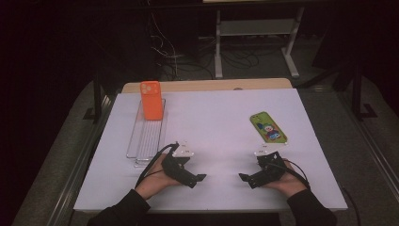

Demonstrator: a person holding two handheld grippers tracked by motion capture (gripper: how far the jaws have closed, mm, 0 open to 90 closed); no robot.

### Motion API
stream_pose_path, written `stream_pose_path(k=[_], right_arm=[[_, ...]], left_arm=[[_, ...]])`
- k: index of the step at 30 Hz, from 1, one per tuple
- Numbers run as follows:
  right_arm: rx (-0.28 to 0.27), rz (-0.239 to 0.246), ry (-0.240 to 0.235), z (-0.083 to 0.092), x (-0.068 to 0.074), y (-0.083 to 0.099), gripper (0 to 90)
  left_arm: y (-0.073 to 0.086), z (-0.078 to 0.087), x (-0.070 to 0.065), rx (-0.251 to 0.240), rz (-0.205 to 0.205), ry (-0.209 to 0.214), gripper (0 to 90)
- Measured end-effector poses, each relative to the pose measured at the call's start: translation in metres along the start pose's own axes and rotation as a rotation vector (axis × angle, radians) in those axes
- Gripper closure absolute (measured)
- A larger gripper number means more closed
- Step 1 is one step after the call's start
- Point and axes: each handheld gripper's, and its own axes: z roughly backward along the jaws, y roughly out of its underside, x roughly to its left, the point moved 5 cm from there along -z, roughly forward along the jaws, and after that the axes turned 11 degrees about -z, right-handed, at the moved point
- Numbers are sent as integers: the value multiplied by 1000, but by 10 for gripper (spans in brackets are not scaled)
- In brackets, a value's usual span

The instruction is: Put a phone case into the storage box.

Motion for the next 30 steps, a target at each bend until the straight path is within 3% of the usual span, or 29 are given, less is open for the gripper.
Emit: stream_pose_path(k=[11, 20, 30], right_arm=[[61, -54, 36, 8, -12, -26, 0], [83, -96, 132, 9, -39, -54, 0], [62, -128, 247, 15, -78, -81, 0]], left_arm=[[-1, 0, -1, -9, 14, -5, 15], [-1, 1, 0, -5, 11, -2, 15], [-1, 1, -1, -4, 11, -2, 16]])
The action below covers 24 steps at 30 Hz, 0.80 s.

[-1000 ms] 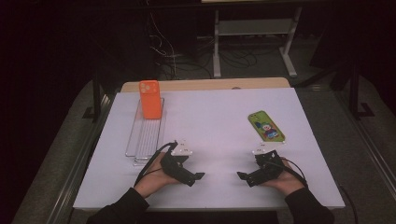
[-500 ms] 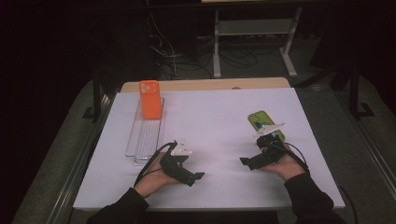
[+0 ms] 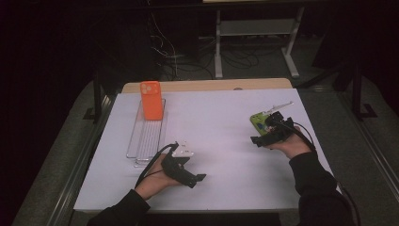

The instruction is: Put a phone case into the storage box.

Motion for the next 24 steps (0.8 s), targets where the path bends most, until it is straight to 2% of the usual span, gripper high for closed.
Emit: stream_pose_path(k=[5, 11, 14, 16, 20, 24], right_arm=[[16, -51, 42, -7, -19, -10, 0], [62, -108, 87, -23, -41, -9, 0], [92, -130, 96, -31, -46, -6, 0], [108, -125, 108, -35, -48, -5, 0], [138, -144, 132, -44, -53, 0, 15], [170, -155, 126, -49, -55, 6, 32]], left_arm=[[0, 0, 1, -2, -1, -1, 15], [0, 0, 1, -4, -1, -1, 15], [1, -1, 0, 1, -1, 0, 15], [1, -1, 0, 1, 3, 0, 16], [1, -1, 0, 2, 3, 0, 15], [1, -1, 0, 2, 0, 0, 15]])
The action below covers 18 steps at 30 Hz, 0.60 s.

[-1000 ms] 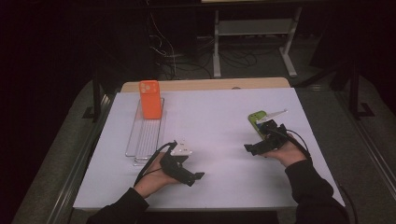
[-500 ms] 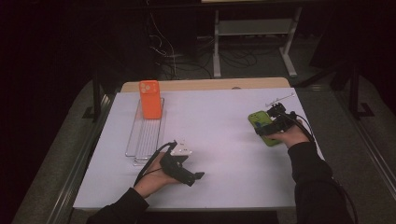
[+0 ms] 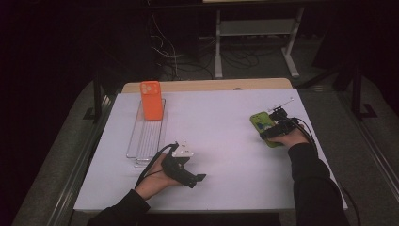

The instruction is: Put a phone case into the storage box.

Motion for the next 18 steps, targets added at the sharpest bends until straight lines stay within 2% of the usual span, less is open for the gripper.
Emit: stream_pose_path(k=[7, 10, 18], right_arm=[[16, 13, 2, -6, -1, 5, 93], [13, -8, -17, -6, -2, 6, 104], [21, -16, -13, -5, -2, 6, 148]], left_arm=[[0, 0, -1, 1, 4, 0, 15], [0, 0, 0, 2, 1, 0, 16], [0, -1, -1, 4, -1, 3, 16]])
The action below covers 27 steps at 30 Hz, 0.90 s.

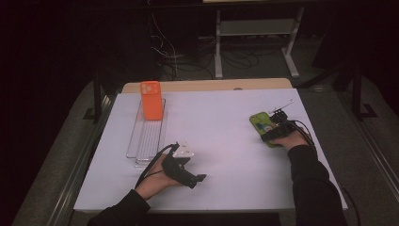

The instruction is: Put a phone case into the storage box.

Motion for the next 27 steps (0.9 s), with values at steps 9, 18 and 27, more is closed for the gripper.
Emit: stream_pose_path(k=[9, 18, 27], right_arm=[[-13, -5, -10, 4, 1, -1, 153], [-48, 95, -76, 32, 20, -3, 152], [-70, 267, -134, 53, 46, 6, 152]], left_arm=[[0, 0, 2, -3, -2, 2, 16], [-6, 5, 6, -4, -16, 3, 16], [-28, 15, 13, -41, -28, 46, 16]])
